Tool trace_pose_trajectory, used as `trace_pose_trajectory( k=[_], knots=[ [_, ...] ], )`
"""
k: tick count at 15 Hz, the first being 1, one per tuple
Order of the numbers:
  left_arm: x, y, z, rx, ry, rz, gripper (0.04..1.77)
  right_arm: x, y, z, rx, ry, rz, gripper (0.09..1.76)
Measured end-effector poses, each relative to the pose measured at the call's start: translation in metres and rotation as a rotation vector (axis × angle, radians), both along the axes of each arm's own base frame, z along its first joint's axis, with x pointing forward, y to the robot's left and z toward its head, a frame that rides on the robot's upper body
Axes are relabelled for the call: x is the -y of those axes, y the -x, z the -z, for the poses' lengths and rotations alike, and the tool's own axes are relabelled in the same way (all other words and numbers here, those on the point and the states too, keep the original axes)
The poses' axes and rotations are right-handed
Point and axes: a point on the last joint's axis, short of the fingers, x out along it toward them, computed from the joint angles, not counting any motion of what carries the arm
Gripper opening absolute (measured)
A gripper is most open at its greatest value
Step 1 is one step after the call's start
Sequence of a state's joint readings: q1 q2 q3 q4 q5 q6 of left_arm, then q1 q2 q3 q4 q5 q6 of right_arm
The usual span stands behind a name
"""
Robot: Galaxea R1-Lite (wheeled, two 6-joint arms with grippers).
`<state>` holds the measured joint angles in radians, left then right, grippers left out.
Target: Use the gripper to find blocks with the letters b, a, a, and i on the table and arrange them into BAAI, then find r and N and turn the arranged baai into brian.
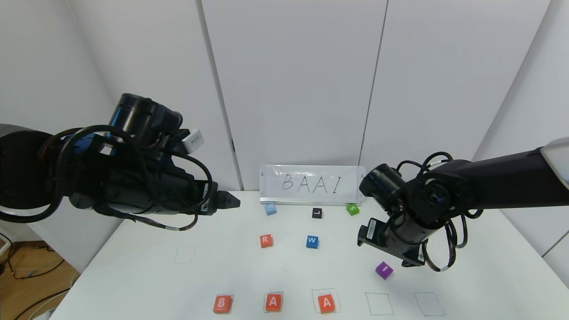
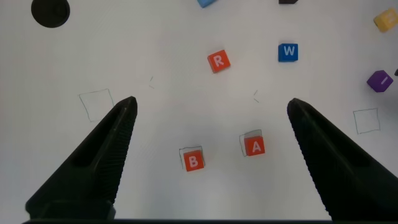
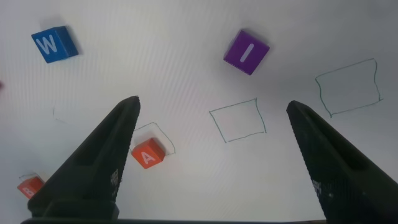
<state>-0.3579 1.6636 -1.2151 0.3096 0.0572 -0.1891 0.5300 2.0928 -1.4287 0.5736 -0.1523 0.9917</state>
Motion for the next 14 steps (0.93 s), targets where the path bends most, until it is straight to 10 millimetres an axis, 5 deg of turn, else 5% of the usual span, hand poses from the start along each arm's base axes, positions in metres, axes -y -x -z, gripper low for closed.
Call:
trace_pose_trajectory(
  k=[14],
  knots=[
    [0.001, -0.004, 0.006, -0.019, -0.008, 0.000, 1.72, 0.019, -0.011, 0.040, -0.150, 0.038, 0.177, 1.71]
  ],
)
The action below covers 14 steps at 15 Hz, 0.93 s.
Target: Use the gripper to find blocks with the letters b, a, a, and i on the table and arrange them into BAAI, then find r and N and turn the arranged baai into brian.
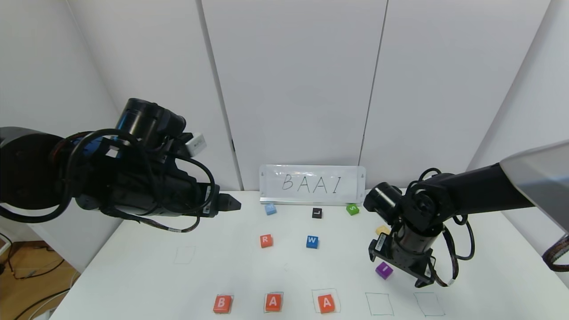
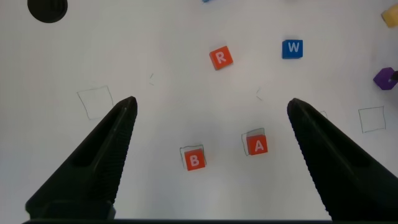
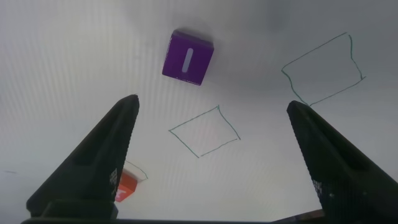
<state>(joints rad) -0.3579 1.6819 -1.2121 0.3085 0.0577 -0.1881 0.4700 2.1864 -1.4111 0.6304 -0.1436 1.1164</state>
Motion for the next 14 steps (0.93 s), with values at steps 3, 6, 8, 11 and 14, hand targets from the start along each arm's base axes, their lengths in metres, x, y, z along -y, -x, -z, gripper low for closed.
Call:
trace_pose_trajectory(
  k=[3, 6, 8, 11, 14],
  knots=[
    [0.001, -0.001, 0.002, -0.005, -0.002, 0.000, 1.72, -0.001, -0.003, 0.006, -0.011, -0.001, 0.021, 1.71],
    [0.001, -0.002, 0.002, -0.006, -0.002, 0.000, 1.72, -0.005, -0.009, 0.014, -0.014, 0.000, 0.022, 1.71],
    [0.000, -0.002, 0.003, -0.007, -0.003, -0.001, 1.72, -0.008, -0.016, 0.019, -0.013, -0.003, 0.036, 1.71],
    [0.001, -0.002, 0.003, -0.007, -0.003, -0.001, 1.72, -0.010, -0.025, 0.026, -0.009, -0.011, 0.067, 1.71],
    [0.001, -0.002, 0.003, -0.007, -0.003, -0.001, 1.72, -0.007, -0.030, 0.030, -0.008, -0.006, 0.078, 1.71]
  ],
)
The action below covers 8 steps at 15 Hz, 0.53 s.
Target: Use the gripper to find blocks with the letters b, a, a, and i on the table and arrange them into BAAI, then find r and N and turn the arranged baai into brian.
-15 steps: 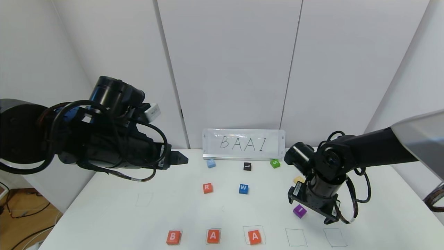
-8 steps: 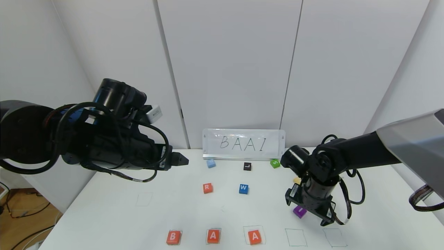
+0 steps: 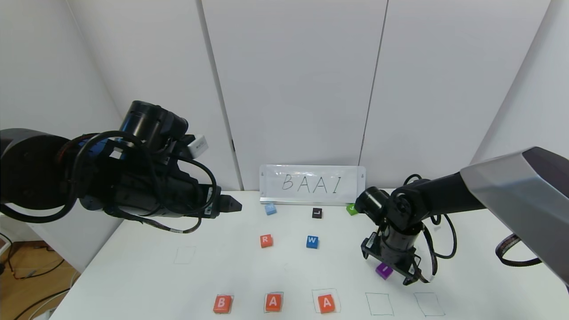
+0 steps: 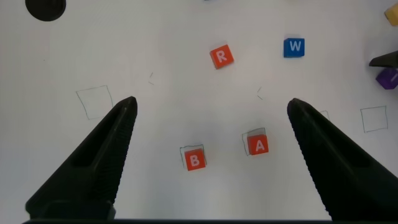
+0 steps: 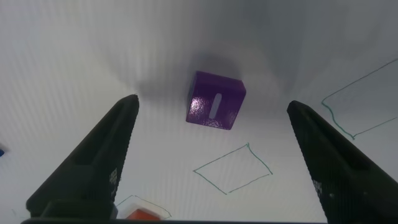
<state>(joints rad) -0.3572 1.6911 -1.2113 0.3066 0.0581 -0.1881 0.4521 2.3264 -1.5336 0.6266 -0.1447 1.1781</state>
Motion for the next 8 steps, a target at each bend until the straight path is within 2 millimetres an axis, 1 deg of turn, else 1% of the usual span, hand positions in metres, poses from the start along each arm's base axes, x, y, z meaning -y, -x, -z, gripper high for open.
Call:
trace_pose_trajectory(
  k=[8],
  knots=[
    [0.0008, -0.0006, 0.0021, -0.007, -0.002, 0.002, 1.72, 0.0035, -0.0045, 0.0034, 0.003, 0.010, 0.015, 1.71]
  ],
)
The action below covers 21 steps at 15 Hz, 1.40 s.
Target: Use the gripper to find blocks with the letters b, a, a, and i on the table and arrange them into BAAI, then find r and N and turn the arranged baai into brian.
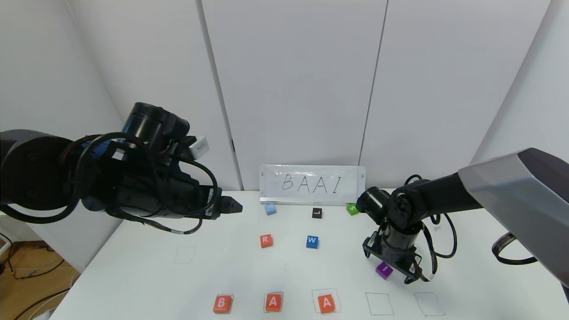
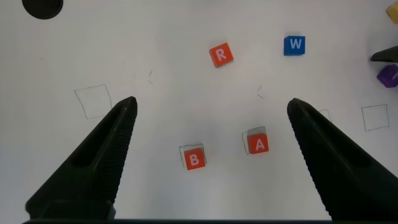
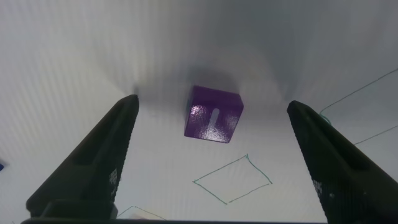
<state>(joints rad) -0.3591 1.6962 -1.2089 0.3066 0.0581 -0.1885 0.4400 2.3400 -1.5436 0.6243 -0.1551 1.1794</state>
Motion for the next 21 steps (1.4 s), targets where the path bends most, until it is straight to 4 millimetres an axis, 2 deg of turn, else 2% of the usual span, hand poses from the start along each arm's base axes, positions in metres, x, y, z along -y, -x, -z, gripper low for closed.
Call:
trace_pose_trajectory(
  k=[21],
  knots=[
    [0.0002, -0.0021, 0.0018, -0.004, -0.002, -0.002, 1.72, -0.0021, -0.0018, 0.0023, 0.000, -0.009, 0.032, 1.71]
  ],
)
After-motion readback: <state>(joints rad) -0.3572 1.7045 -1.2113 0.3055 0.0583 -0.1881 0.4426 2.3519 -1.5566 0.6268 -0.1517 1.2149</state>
